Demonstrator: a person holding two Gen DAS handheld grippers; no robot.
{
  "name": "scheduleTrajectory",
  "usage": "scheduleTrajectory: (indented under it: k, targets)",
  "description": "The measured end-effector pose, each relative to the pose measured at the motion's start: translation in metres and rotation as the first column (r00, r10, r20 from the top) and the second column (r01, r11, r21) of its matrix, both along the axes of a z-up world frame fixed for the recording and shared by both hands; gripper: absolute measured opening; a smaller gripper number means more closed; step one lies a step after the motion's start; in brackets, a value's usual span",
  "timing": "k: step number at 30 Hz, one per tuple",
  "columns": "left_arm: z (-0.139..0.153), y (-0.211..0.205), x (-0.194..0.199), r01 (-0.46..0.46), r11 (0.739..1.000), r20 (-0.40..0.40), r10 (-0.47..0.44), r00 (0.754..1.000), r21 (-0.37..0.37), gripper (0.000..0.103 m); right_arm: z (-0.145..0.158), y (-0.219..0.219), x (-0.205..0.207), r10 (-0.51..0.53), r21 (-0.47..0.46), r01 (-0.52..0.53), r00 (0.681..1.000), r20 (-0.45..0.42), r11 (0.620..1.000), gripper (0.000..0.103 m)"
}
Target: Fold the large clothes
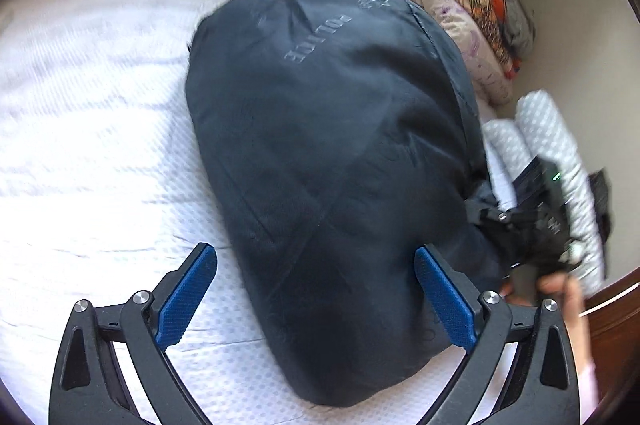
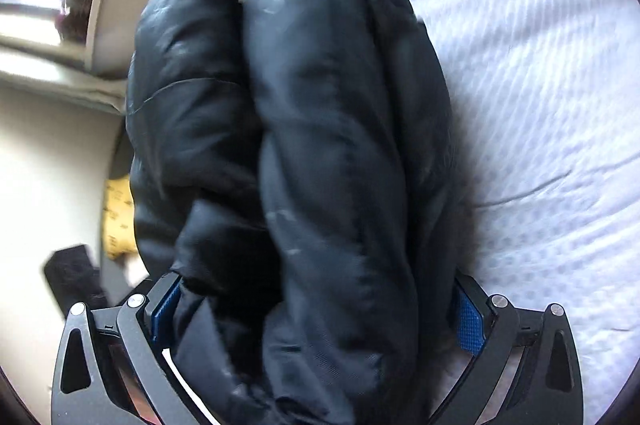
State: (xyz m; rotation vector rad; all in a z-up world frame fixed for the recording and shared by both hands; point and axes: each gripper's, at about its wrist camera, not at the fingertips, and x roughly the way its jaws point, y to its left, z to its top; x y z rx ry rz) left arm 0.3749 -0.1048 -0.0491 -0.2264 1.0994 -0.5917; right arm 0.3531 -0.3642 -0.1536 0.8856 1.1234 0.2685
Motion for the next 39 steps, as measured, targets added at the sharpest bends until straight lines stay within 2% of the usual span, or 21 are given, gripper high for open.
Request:
scheduleTrajectory:
  k: [2, 6, 9, 14, 20, 23, 27, 31, 35, 39]
  targets:
    - [-0.013, 0.001, 0.008, 0.006, 0.996, -0.067, -0.011, 0.998, -0.085, 0.103, -0.002, -0.001, 0.002, 0.003, 0.004, -0.003, 1.0, 0.01, 1.0, 0.103]
    - [-0.026, 0.0, 0.013, -0.02, 0.989, -0.09, 0.007, 0.996, -0.144, 0.103, -0.008, 0.002, 0.006, 0.017, 0.028, -0.017, 1.0, 0.015, 0.999, 0.099]
    - [-0.024, -0.002, 0.012, -0.019, 0.989, -0.07, 0.009, 0.998, -0.143, 0.102, -0.013, 0.002, 0.005, 0.018, 0.069, -0.02, 1.0, 0.024, 0.997, 0.092]
    - [-0.01, 0.006, 0.007, -0.019, 0.994, -0.017, 0.018, 1.0, -0.105, 0.091, -0.012, 0.0, -0.01, 0.003, 0.097, -0.007, 0.999, 0.046, 0.995, 0.083]
    - [0.012, 0.044, 0.001, -0.075, 0.996, 0.026, 0.077, 0.997, -0.054, 0.089, -0.011, 0.028, -0.03, 0.012, 0.142, -0.026, 0.995, 0.098, 0.989, 0.076]
    - [0.023, 0.072, -0.004, -0.112, 0.993, 0.045, 0.113, 0.993, -0.038, 0.089, -0.008, 0.053, -0.028, 0.044, 0.162, -0.065, 0.991, 0.127, 0.985, 0.075]
    - [0.03, 0.108, -0.011, -0.149, 0.989, 0.064, 0.149, 0.987, -0.013, 0.089, 0.001, 0.062, -0.023, 0.09, 0.179, -0.118, 0.984, 0.153, 0.977, 0.075]
    - [0.013, 0.132, -0.017, -0.173, 0.985, 0.036, 0.173, 0.984, 0.0, 0.089, -0.002, 0.069, -0.025, 0.116, 0.15, -0.138, 0.982, 0.146, 0.979, 0.076]
    - [0.003, 0.135, -0.024, -0.185, 0.982, 0.063, 0.187, 0.98, -0.025, 0.093, -0.01, 0.063, -0.03, 0.096, 0.108, -0.108, 0.989, 0.11, 0.988, 0.088]
    - [0.007, 0.138, -0.028, -0.191, 0.981, 0.074, 0.193, 0.978, -0.028, 0.094, -0.001, 0.055, -0.034, 0.064, 0.094, -0.072, 0.995, 0.08, 0.993, 0.092]
